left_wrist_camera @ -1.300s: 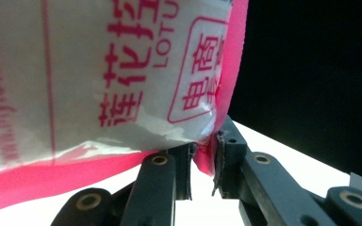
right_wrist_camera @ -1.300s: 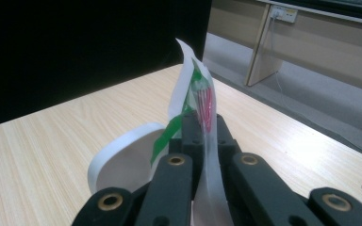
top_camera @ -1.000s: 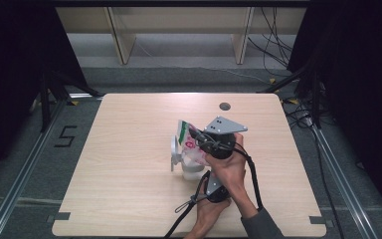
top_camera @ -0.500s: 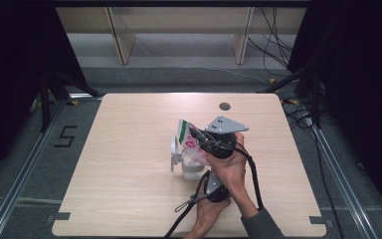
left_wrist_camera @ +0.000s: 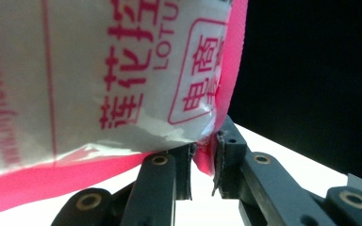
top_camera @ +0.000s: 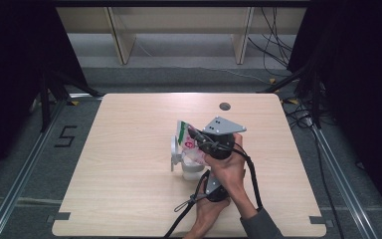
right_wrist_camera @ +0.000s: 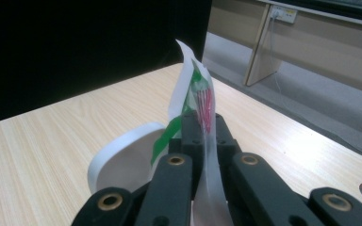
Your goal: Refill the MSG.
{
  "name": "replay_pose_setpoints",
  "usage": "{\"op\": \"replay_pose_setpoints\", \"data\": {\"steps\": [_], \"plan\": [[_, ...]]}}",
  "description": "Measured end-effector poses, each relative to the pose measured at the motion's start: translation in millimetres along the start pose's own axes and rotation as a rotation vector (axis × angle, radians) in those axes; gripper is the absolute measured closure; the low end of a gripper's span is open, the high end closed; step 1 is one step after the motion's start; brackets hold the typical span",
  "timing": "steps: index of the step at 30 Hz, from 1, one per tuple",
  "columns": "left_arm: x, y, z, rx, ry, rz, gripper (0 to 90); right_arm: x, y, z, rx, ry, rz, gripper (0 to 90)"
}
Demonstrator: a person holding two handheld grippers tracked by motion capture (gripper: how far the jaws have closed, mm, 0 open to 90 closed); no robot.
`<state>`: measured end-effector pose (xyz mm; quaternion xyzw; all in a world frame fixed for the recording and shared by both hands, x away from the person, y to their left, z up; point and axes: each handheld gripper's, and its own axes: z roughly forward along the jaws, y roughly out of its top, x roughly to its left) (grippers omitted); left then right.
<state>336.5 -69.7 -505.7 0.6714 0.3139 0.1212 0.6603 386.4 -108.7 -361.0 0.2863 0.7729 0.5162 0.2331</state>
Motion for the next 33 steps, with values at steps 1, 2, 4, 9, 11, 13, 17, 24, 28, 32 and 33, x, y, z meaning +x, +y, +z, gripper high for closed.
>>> {"op": "replay_pose_setpoints", "data": {"steps": [1,2,4,9,11,13,17,24,28,32,33], "plan": [[0.0,0.0,0.0,0.000,0.000,0.000,79.0,0.0,0.0,0.0,0.000,0.000,0.000,88.9],[0.2,-0.1,-0.2,0.000,-0.001,0.001,79.1,-1.6,-0.5,0.9,0.002,0.002,-0.013,88.9],[0.1,0.2,0.0,-0.001,0.000,0.000,79.1,-2.1,-0.1,-0.1,0.002,0.009,-0.007,88.9],[0.2,0.1,0.1,0.001,0.000,-0.001,79.1,-1.9,-0.3,0.5,0.003,0.011,-0.011,88.9],[0.2,0.2,0.1,0.001,0.000,-0.001,79.1,-1.9,-0.6,1.4,-0.003,0.009,-0.014,88.9],[-0.1,-0.3,0.5,-0.010,0.001,0.001,79.1,-0.7,-0.6,1.5,-0.007,-0.004,-0.014,88.9],[-0.6,0.1,0.4,-0.012,-0.001,0.002,79.1,-0.7,-0.2,0.7,-0.006,-0.004,-0.010,88.9],[0.4,0.2,-0.3,-0.004,-0.001,0.005,79.2,-0.4,-0.1,0.7,-0.007,-0.003,-0.009,88.8],[-0.1,-0.2,0.5,-0.011,0.002,0.005,79.1,-0.2,-0.3,1.3,0.003,0.007,-0.018,88.7],[0.3,0.3,-0.1,-0.002,-0.001,0.003,79.1,-0.4,-0.3,1.4,0.003,0.010,-0.016,88.7],[0.0,-0.1,0.5,-0.010,0.002,0.004,79.1,-0.2,-0.3,1.3,0.003,0.009,-0.014,88.7]]}}
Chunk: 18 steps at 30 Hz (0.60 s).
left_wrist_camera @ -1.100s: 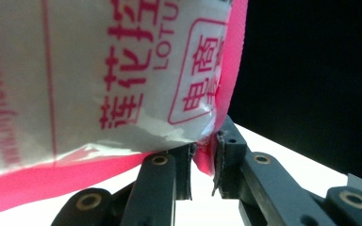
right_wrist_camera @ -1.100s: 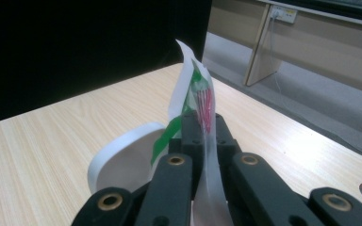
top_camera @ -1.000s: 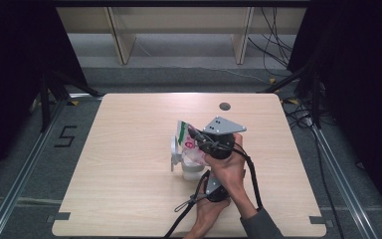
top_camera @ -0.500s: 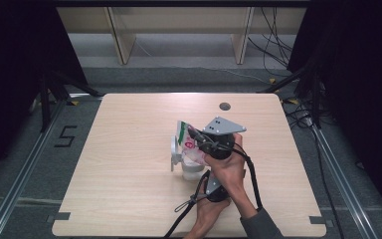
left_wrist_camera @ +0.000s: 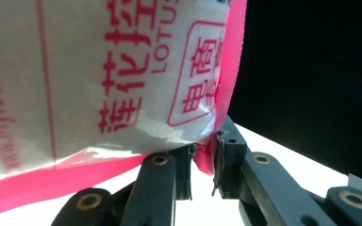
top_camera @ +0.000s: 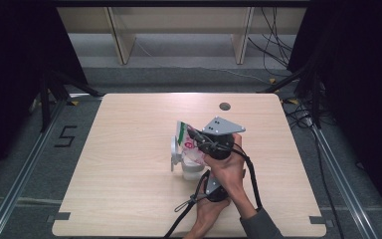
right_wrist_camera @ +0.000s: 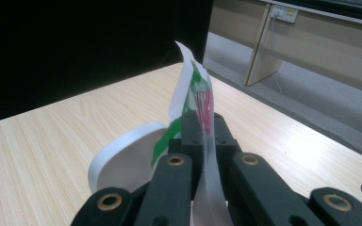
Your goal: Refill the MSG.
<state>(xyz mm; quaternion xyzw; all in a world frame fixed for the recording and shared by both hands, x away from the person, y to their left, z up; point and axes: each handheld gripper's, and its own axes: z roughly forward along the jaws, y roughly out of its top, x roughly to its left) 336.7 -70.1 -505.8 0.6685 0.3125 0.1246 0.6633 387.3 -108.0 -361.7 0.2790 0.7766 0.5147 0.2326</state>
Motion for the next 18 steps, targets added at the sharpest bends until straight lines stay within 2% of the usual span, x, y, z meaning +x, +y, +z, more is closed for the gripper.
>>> {"op": "replay_pose_setpoints", "data": {"steps": [2,4,5,6,7,10,18], "plan": [[0.1,-0.3,0.0,0.001,-0.001,0.000,79.1,-0.1,0.1,-0.2,0.005,-0.002,-0.002,88.7],[0.1,-0.3,0.3,0.001,0.000,-0.002,79.1,0.6,-0.8,0.0,0.002,-0.009,0.025,88.7],[-0.2,-0.2,0.3,-0.002,-0.001,-0.004,79.1,0.3,-0.7,-0.1,-0.001,-0.007,0.021,88.7],[-0.2,-0.2,0.3,-0.002,-0.001,-0.004,79.1,-0.8,-0.2,0.4,-0.006,0.004,-0.003,88.7],[0.4,0.4,-0.8,0.009,-0.006,0.000,79.2,0.1,-0.1,-0.2,-0.009,-0.010,0.002,88.7],[1.0,0.2,-0.4,0.014,-0.004,-0.001,79.1,0.7,-0.6,0.0,0.010,-0.007,0.011,88.7],[1.0,0.3,-0.6,0.016,-0.005,0.001,79.1,1.1,-0.8,1.7,0.006,0.003,0.003,88.6]]}}
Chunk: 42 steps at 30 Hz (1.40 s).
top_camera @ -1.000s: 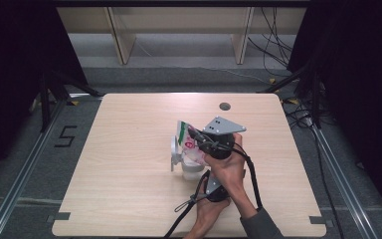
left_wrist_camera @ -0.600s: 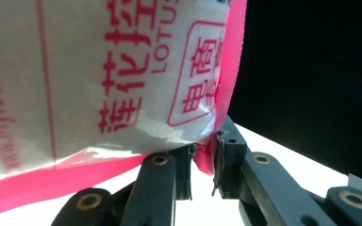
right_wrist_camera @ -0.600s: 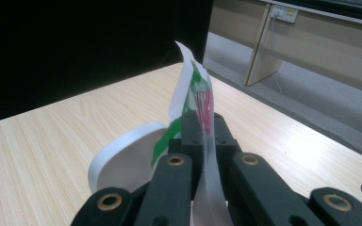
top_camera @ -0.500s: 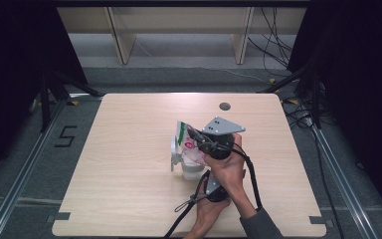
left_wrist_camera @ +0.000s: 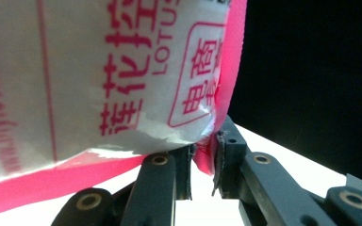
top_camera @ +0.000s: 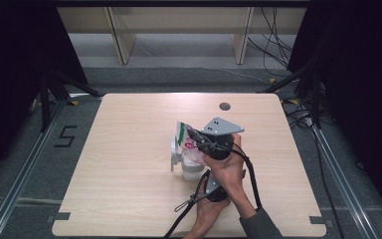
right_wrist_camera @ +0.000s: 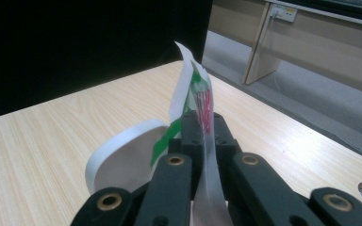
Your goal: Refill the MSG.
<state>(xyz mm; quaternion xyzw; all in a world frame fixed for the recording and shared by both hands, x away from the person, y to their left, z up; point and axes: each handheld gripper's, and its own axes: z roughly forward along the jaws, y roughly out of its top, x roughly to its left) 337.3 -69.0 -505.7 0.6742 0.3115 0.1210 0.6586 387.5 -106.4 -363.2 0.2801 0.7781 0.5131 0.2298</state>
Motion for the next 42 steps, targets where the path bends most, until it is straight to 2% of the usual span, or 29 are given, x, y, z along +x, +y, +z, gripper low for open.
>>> {"op": "replay_pose_setpoints", "data": {"steps": [1,7,8,9,10,16,19,20,21,27,35,42], "plan": [[0.1,-0.6,0.8,-0.008,0.000,-0.002,79.1,-0.1,-0.3,0.8,-0.005,-0.024,-0.009,88.6],[0.0,-0.2,0.5,-0.007,-0.003,0.000,79.3,-0.4,0.8,-1.4,0.012,-0.007,-0.001,88.6],[0.9,-0.7,1.2,0.001,-0.002,-0.008,79.3,-1.1,-0.1,0.1,0.005,-0.009,-0.010,88.6],[1.2,-0.9,1.1,0.005,-0.003,-0.002,79.3,0.1,-1.0,0.6,0.009,-0.018,0.001,88.6],[1.2,-1.1,0.9,0.005,-0.003,0.000,79.2,-0.8,-1.2,1.2,0.018,-0.009,-0.012,88.6],[0.7,-0.8,1.2,-0.010,-0.001,-0.003,79.2,1.8,-0.5,1.1,0.016,-0.008,-0.008,88.6],[1.5,-0.4,0.2,0.007,-0.003,0.001,79.3,0.6,-0.8,2.0,0.013,-0.021,-0.023,88.6],[0.8,-0.7,1.2,-0.007,-0.001,-0.004,79.3,1.2,-0.9,2.7,0.010,-0.002,-0.020,88.6],[0.9,-0.5,1.1,-0.012,-0.007,-0.001,79.3,2.4,-0.4,1.1,0.022,-0.011,-0.015,88.6],[0.7,-0.8,1.1,-0.012,-0.006,-0.002,79.3,2.4,-0.3,1.5,0.014,-0.019,-0.014,88.7],[0.6,-0.7,1.1,-0.011,-0.005,-0.004,79.3,1.9,-0.7,1.5,0.012,-0.016,-0.009,88.7],[0.9,-0.7,0.7,-0.011,-0.006,0.000,79.3,2.4,-0.5,1.8,0.024,-0.010,-0.027,88.6]]}}
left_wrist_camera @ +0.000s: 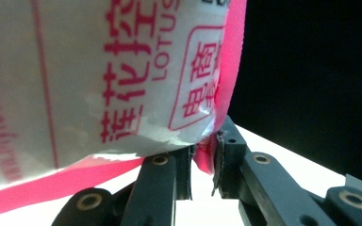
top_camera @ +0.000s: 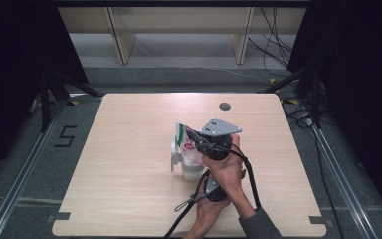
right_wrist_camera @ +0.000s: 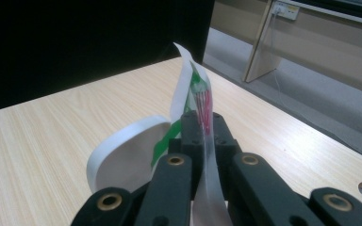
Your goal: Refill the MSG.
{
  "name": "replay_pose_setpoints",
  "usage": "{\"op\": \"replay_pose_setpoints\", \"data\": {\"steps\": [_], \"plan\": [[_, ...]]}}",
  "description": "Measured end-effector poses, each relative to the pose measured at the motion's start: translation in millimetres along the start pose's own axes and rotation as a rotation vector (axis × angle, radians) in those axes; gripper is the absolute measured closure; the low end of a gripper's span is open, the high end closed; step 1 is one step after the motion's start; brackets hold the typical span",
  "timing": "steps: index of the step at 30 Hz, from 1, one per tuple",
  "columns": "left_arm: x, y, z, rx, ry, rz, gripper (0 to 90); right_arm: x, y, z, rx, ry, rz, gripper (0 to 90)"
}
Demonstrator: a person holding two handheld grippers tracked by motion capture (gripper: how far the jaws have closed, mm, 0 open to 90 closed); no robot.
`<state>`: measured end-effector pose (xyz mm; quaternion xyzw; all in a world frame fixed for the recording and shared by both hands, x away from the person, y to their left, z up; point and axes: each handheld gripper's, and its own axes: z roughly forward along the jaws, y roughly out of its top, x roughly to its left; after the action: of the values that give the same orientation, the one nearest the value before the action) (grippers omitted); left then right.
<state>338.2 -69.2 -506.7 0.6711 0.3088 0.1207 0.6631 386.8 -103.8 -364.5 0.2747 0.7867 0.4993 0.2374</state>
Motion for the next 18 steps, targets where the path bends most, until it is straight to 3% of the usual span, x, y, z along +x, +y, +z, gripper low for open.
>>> {"op": "replay_pose_setpoints", "data": {"steps": [18], "plan": [[0.1,0.2,-0.4,0.000,-0.001,0.002,79.3,1.5,0.2,0.8,-0.003,-0.003,-0.001,88.7]]}}
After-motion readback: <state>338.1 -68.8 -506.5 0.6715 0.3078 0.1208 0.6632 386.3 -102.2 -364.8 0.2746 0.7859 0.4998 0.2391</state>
